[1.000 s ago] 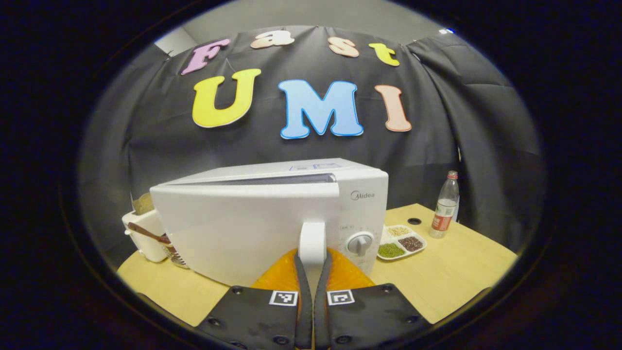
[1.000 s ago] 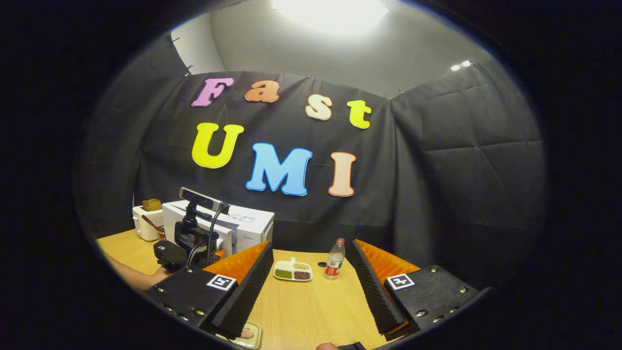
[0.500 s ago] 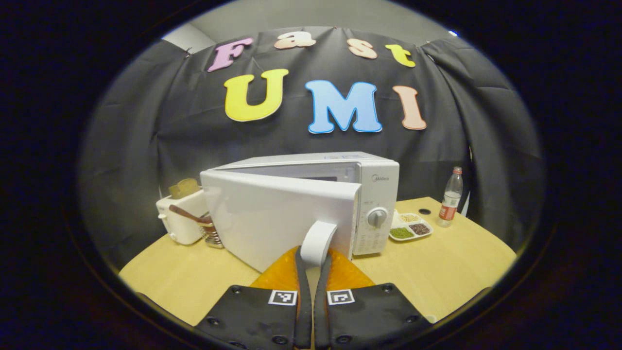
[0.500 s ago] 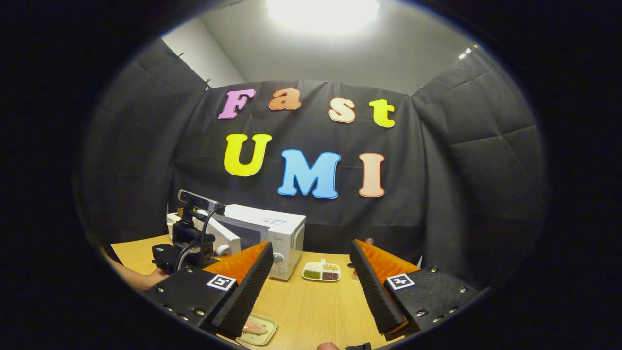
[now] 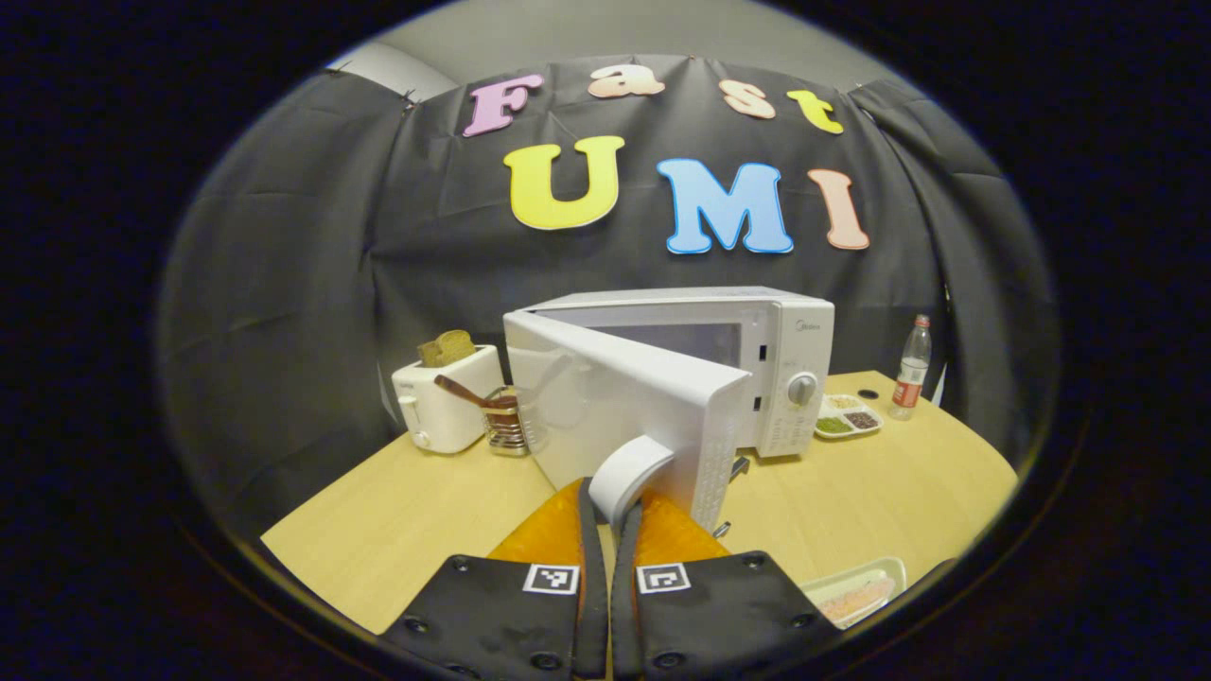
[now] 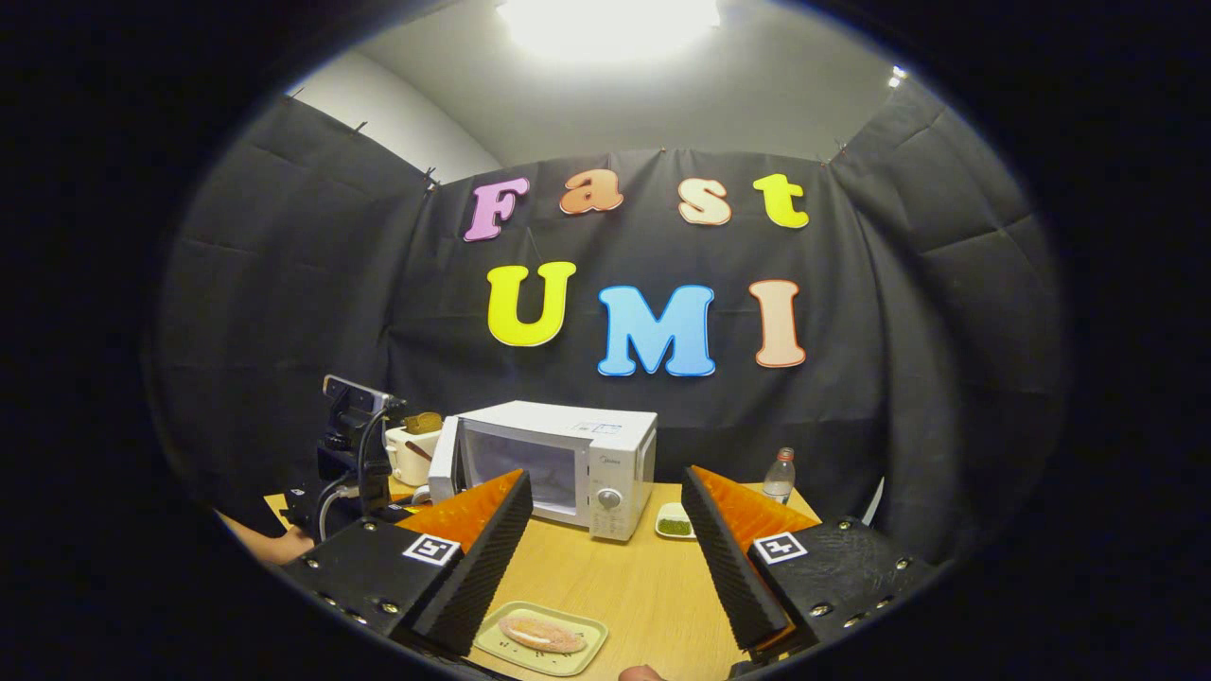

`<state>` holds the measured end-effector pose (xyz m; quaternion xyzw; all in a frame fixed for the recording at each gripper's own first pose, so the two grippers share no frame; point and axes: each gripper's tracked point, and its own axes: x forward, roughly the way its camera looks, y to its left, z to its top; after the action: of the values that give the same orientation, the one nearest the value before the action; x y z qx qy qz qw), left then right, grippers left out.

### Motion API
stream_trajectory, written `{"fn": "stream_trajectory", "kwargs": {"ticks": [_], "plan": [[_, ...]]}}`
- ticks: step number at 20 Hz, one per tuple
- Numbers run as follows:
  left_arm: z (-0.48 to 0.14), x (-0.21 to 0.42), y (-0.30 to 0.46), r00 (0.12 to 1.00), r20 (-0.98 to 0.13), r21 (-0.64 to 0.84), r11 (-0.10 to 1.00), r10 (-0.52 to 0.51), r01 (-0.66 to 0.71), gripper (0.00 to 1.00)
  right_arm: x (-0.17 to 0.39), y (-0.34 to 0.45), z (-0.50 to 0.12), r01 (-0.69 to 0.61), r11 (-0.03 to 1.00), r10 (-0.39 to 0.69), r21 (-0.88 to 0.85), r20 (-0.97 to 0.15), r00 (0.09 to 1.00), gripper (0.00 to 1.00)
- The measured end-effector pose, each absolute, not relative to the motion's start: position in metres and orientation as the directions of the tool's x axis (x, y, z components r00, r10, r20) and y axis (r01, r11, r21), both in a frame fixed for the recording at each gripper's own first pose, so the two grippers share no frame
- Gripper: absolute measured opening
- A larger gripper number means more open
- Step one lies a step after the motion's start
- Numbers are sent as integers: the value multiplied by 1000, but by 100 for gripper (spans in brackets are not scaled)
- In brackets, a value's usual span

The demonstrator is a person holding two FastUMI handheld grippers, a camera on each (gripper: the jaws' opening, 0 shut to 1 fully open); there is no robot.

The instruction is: Open the microwave oven with the left hand, put the food in, and close the microwave oven.

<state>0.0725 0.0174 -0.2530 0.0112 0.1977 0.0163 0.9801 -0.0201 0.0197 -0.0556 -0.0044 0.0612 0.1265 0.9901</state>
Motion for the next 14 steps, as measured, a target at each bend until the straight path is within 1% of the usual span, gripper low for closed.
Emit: {"fn": "stream_trajectory", "kwargs": {"ticks": [1, 4, 7, 10, 14], "plan": [[-254, 68, 26, 921, -388, 25, 999, 30, -22, 7, -20, 30, -54, -256, 967, 254, -1, -118, 960, 97], [-253, 56, 60, 922, -387, 19, 1000, 15, -9, 10, -24, 62, -56, -263, 965, 260, -9, -117, 958, 97], [-256, 49, 87, 923, -385, 17, 1000, -18, 26, 8, -27, 94, -62, -262, 965, 259, -4, -132, 957, 97], [-256, 46, 107, 922, -382, 6, 998, -57, 64, 10, -30, 119, -62, -258, 966, 256, 3, -137, 957, 97], [-256, 42, 139, 924, -374, 6, 996, -77, 85, 10, -31, 147, -65, -281, 959, 274, -29, -146, 950, 97]]}}
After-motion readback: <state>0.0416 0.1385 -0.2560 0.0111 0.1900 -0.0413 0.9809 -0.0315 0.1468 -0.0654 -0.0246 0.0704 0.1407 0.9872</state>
